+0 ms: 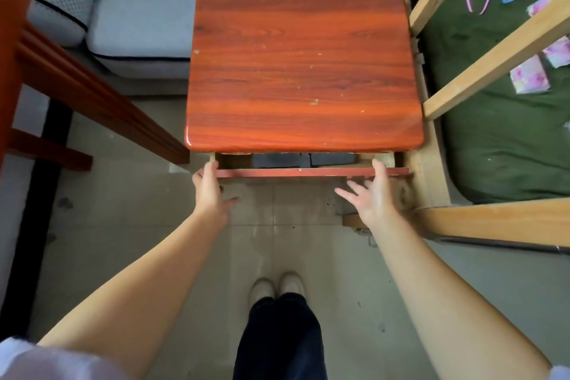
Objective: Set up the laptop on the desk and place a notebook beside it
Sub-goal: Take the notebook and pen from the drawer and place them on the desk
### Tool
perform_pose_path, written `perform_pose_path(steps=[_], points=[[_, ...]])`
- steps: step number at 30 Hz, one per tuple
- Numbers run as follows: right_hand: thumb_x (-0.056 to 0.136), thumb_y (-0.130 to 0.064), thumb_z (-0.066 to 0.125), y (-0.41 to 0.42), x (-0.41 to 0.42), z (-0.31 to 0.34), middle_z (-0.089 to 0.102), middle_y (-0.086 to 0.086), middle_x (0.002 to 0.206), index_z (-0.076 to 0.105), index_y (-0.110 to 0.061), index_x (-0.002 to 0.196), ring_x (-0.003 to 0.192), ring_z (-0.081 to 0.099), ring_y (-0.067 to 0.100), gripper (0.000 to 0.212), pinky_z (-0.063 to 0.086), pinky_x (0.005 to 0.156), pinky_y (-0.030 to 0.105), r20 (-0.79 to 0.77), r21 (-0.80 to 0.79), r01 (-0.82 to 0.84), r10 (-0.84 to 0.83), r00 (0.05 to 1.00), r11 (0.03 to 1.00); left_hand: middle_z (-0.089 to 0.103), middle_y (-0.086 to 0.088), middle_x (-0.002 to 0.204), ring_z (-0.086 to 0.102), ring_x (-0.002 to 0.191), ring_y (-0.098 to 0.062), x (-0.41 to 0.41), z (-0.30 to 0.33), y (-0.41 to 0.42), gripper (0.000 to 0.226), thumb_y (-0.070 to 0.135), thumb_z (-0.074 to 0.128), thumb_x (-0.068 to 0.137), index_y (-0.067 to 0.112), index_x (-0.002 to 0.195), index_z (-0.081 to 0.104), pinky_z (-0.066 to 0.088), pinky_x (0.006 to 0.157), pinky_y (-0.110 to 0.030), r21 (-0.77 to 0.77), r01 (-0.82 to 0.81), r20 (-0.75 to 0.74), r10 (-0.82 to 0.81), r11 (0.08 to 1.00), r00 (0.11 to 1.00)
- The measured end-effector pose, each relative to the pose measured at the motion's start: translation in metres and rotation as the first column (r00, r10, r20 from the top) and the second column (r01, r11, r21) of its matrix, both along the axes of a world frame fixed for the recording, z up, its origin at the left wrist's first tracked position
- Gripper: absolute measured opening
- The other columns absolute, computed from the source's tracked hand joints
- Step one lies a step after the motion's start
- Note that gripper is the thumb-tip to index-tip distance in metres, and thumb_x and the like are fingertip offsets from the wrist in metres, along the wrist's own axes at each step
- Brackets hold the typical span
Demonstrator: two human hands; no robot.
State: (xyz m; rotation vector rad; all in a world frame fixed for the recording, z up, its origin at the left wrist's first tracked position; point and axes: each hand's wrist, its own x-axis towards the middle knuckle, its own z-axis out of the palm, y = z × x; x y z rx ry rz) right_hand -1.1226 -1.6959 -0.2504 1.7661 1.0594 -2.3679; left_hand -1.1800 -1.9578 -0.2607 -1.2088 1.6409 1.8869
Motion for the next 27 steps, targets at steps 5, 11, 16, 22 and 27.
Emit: perform_pose_path(steps=[5, 11, 16, 22, 27], points=[[0.093, -0.008, 0.049, -0.007, -0.022, 0.004, 0.038, 0.024, 0.139, 0.036, -0.011, 0.132, 0.121, 0.046, 0.045, 0.041, 0.05, 0.08, 0.064, 0.054, -0.143, 0.079, -0.072, 0.996, 0.987, 0.043, -0.024, 0.133, 0.055, 0.085, -0.035, -0.021, 0.007, 0.015, 0.047, -0.003, 0.04, 0.089, 0.009, 0.134, 0.033, 0.051, 0.078, -0.062, 0.255, -0.284, 0.116, 0.263, 0.924, 0.958], [0.095, -0.009, 0.047, -0.018, 0.024, -0.011, 0.044, 0.021, 0.134, 0.037, -0.006, 0.131, 0.123, 0.045, 0.043, 0.038, 0.045, 0.087, 0.066, 0.111, -0.143, 0.126, -0.111, 0.988, 0.982, 0.048, -0.023, 0.101, 0.053, 0.098, -0.04, 0.035, 0.01, 0.013, 0.019, -0.007, 0.04, 0.089, 0.011, 0.084, 0.035, 0.044, 0.091, -0.066, 0.195, -0.322, 0.167, 0.292, 0.926, 0.942], [0.093, -0.002, 0.042, -0.02, 0.061, -0.043, 0.047, 0.02, 0.134, 0.036, -0.007, 0.134, 0.115, 0.051, 0.042, 0.042, 0.045, 0.088, 0.066, 0.115, -0.123, 0.126, -0.112, 0.987, 0.984, 0.05, -0.018, 0.078, 0.057, 0.07, -0.028, 0.067, -0.018, 0.005, 0.022, -0.006, 0.04, 0.091, 0.01, 0.076, 0.038, 0.056, 0.072, -0.055, 0.187, -0.362, 0.217, 0.321, 0.913, 0.922], [0.093, -0.002, 0.042, -0.022, 0.074, -0.08, 0.045, 0.018, 0.136, 0.038, -0.005, 0.133, 0.115, 0.051, 0.039, 0.041, 0.044, 0.089, 0.063, 0.102, -0.154, 0.16, -0.145, 0.984, 0.975, 0.051, -0.012, 0.074, 0.059, 0.058, -0.021, 0.074, -0.054, -0.001, 0.02, 0.001, 0.042, 0.095, 0.005, 0.075, 0.044, 0.052, 0.034, -0.034, 0.173, -0.365, 0.307, 0.302, 0.915, 0.902], [0.094, -0.007, 0.044, -0.021, 0.073, -0.084, 0.046, 0.019, 0.136, 0.039, -0.004, 0.132, 0.112, 0.054, 0.039, 0.039, 0.051, 0.083, 0.055, 0.116, -0.11, 0.098, -0.085, 0.99, 0.989, 0.051, -0.013, 0.076, 0.054, 0.066, -0.022, 0.072, -0.064, 0.0, 0.02, 0.004, 0.044, 0.095, 0.004, 0.076, 0.044, 0.06, 0.065, -0.037, 0.159, -0.346, 0.322, 0.283, 0.925, 0.903]])
